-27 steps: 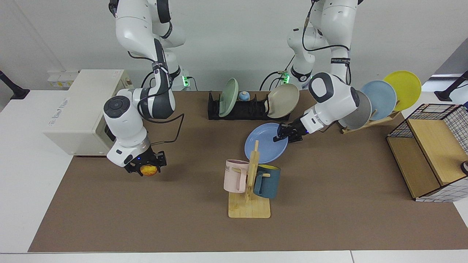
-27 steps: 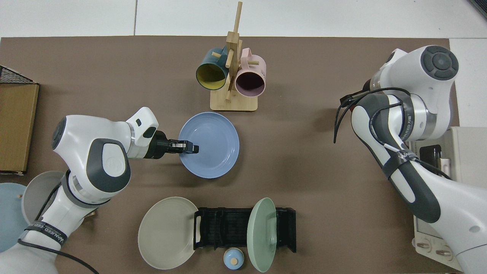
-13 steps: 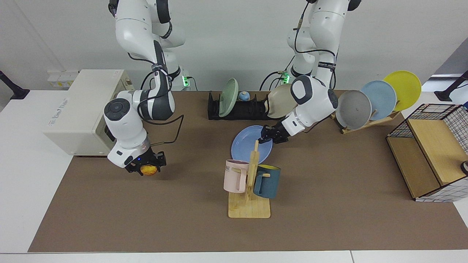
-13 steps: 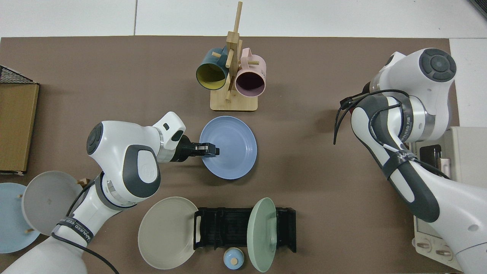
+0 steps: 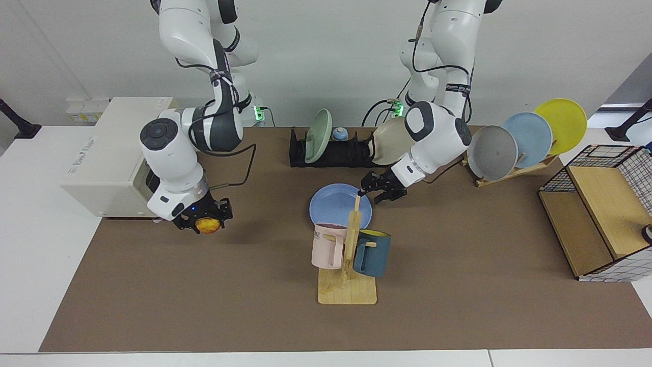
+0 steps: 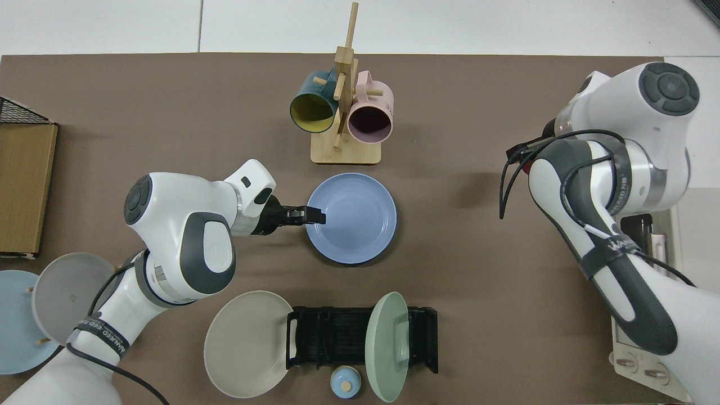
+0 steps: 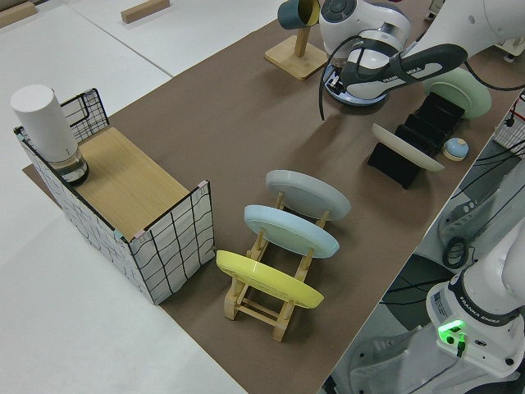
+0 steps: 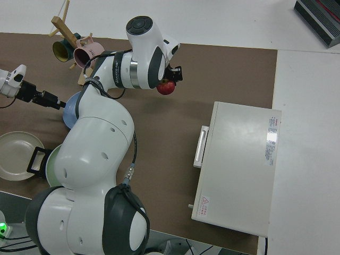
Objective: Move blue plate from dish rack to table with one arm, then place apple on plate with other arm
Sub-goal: 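Open the left gripper and withdraw it while the right gripper carries the apple, then lower the apple onto the blue plate with the right gripper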
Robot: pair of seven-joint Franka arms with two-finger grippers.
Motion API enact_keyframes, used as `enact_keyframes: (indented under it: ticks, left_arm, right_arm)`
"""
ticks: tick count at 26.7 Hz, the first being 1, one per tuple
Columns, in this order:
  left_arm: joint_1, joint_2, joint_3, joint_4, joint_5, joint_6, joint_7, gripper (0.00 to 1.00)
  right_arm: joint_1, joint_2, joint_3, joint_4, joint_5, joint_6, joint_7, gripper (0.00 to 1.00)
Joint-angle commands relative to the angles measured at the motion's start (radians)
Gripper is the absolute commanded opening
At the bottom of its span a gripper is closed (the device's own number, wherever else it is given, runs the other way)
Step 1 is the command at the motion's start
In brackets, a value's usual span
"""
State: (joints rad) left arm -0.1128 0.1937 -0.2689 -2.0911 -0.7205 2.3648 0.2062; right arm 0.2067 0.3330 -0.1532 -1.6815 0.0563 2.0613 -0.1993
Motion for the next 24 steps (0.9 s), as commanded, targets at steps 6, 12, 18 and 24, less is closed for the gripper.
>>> enact_keyframes:
  ticks: [6, 12, 18, 24]
  left_arm:
    - [0.028, -0.120, 0.025, 0.167, 0.433, -0.295, -0.261, 0.68]
    - [0.045, -0.166, 0.027, 0.282, 0.585, -0.524, -0.277, 0.68]
    - [0.056, -0.175, 0.031, 0.434, 0.655, -0.723, -0.284, 0.75]
    - [0.081, -0.178, 0.042, 0.540, 0.661, -0.860, -0.284, 0.78]
  right_arm:
    - [0.107, -0.130, 0.003, -0.050, 0.020, -0.175, 0.105, 0.05]
    - [0.252, -0.147, 0.003, -0.069, 0.020, -0.130, 0.355, 0.05]
    - [0.358, -0.137, 0.003, -0.107, 0.023, -0.034, 0.481, 0.05]
    - [0.471, -0.115, 0.003, -0.175, 0.028, 0.129, 0.622, 0.05]
